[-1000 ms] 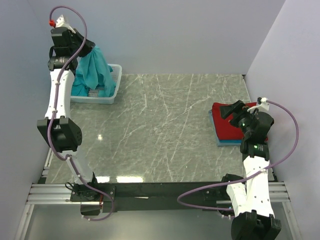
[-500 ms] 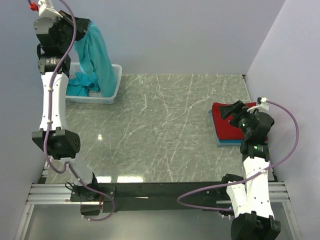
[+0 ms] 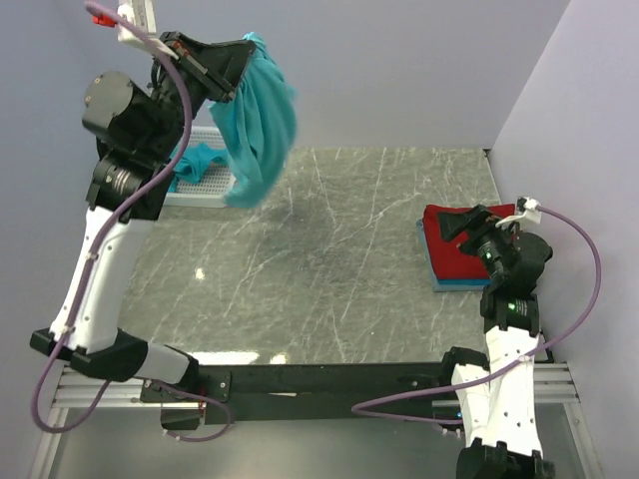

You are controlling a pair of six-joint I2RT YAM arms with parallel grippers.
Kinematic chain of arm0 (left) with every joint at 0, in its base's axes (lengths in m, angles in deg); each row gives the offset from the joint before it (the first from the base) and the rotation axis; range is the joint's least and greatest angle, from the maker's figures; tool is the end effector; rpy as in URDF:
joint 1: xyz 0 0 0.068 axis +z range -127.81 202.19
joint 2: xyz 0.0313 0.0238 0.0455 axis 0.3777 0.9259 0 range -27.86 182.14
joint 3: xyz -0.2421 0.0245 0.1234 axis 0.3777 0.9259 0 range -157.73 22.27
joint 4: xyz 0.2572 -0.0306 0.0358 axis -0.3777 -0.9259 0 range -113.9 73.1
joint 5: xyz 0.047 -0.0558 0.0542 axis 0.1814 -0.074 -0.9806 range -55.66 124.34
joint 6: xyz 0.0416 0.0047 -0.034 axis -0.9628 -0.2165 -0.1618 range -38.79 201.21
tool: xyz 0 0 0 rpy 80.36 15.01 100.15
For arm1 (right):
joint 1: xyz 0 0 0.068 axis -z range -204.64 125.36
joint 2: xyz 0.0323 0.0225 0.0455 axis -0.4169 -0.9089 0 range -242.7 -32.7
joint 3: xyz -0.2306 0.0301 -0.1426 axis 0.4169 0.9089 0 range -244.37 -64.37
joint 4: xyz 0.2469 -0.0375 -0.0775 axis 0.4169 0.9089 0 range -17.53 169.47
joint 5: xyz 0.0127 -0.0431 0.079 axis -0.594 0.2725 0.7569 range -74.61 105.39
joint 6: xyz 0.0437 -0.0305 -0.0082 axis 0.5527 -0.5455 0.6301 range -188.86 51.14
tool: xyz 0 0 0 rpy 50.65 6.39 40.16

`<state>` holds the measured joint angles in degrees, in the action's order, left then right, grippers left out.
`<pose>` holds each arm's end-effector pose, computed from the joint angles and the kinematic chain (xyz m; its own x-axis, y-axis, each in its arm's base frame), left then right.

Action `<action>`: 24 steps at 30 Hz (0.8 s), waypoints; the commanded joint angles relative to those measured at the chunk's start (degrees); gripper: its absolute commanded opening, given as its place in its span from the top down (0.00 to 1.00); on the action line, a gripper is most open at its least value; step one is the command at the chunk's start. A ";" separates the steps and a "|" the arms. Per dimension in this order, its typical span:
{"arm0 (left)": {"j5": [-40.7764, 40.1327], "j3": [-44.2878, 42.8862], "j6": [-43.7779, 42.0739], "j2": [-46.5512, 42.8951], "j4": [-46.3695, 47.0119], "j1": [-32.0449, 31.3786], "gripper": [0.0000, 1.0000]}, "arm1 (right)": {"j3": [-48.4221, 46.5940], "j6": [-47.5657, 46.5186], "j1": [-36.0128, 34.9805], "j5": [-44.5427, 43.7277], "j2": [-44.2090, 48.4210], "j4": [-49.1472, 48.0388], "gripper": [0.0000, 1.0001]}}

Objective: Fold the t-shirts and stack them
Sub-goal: Move the tshirt to the center of the board

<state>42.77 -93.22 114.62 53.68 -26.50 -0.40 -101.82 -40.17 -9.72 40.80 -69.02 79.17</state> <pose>0.2292 -0.1010 0.6062 0.0406 -0.6068 -0.7938 0.6297 0.6324 -0.4512 0.1554 -0.0255 0.3245 -0.1686 0.4936 -0.8532 -0.1131 0.8502 0.5142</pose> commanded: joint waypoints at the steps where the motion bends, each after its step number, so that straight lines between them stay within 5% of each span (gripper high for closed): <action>1: -6.48 -0.09 -2.38 -1.56 0.39 -5.61 0.99 | -1.22 0.05 0.02 1.49 1.59 -1.96 0.05; 9: -19.22 5.16 -1.86 -1.03 -0.59 -18.27 0.99 | -0.26 -0.12 0.02 -0.27 4.76 -1.08 0.05; 15: -32.77 17.90 6.66 3.71 -6.38 -17.93 0.98 | -1.13 -0.47 -0.06 0.87 3.01 0.15 0.05; 18: -34.70 22.57 10.70 8.44 -11.73 -16.44 0.88 | -1.39 -1.44 -0.06 3.15 1.43 0.77 0.05; 21: -38.13 23.72 16.94 14.42 -20.35 -10.40 0.60 | -1.22 -1.62 -1.46 3.51 0.28 0.77 0.05; 22: -37.00 22.94 17.91 15.92 -23.15 -8.98 0.34 | -1.13 -1.79 -2.17 2.99 -0.59 0.95 0.05; 24: -32.28 21.62 18.36 19.86 -25.89 -5.91 0.20 | -1.92 -3.11 -5.24 -0.42 -2.26 3.30 0.05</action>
<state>10.86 -69.74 128.04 72.45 -45.12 -11.11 -101.84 -41.17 -12.13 42.15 -69.67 80.96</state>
